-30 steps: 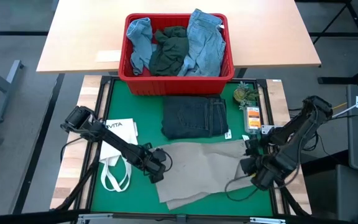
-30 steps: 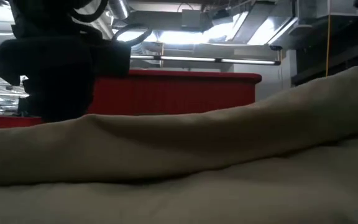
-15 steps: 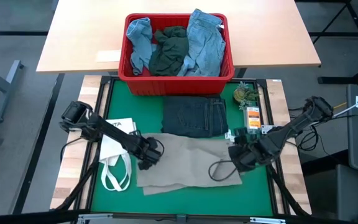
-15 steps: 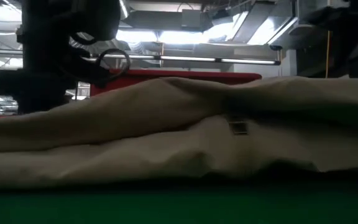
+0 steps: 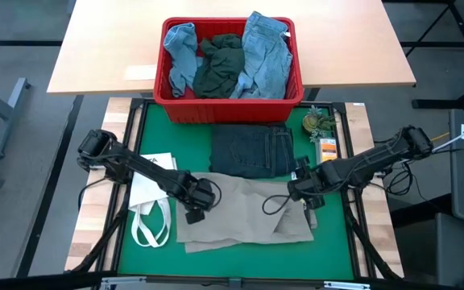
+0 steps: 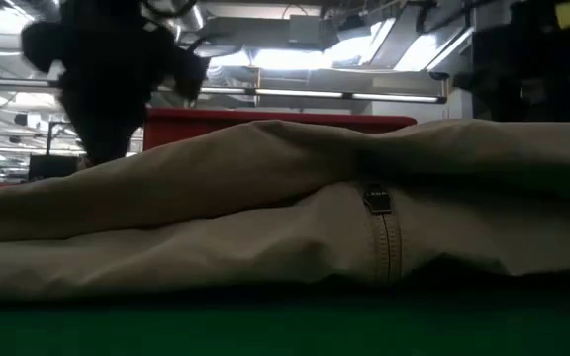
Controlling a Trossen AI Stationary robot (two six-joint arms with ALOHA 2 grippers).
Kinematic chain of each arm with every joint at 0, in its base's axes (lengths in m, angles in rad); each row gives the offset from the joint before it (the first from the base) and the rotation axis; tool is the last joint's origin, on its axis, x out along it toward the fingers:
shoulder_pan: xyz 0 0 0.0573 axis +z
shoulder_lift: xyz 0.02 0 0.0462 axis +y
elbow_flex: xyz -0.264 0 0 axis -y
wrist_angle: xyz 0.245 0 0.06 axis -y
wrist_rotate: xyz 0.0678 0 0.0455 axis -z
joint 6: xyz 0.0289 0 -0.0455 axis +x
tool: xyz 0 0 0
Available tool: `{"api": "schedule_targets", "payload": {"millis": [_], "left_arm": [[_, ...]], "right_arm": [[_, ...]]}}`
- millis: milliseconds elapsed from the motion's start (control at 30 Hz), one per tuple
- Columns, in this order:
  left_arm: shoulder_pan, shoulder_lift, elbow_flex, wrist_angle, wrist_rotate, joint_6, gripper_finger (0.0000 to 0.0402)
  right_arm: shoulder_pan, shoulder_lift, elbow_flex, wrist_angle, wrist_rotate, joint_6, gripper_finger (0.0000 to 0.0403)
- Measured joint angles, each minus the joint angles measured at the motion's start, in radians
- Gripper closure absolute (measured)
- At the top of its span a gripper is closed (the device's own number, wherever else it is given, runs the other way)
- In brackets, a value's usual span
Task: Fold laundry
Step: Fold the brown shorts
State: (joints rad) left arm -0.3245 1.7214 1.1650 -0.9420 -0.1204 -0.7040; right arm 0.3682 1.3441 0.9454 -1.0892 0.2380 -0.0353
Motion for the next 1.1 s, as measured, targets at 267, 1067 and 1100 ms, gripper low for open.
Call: {"api": "schedule_targets", "payload": {"millis": [267,1067,1100], "left_arm": [[-0.032,-0.002,0.070,0.197,0.012,0.002,0.0356],[-0.123,-0.003,0.070,0.308,-0.024,-0.001,0.0357],[-0.123,-0.003,0.070,0.309,-0.024,-0.001,0.0357]], "right_arm": [[-0.015,0.000,-0.064,0.108,-0.087,-0.083,0.0214],[-0.014,0.000,-0.138,0.144,-0.068,-0.300,0.0214],[-0.014,0.002,-0.138,0.147,-0.068,-0.311,0.0214]]}}
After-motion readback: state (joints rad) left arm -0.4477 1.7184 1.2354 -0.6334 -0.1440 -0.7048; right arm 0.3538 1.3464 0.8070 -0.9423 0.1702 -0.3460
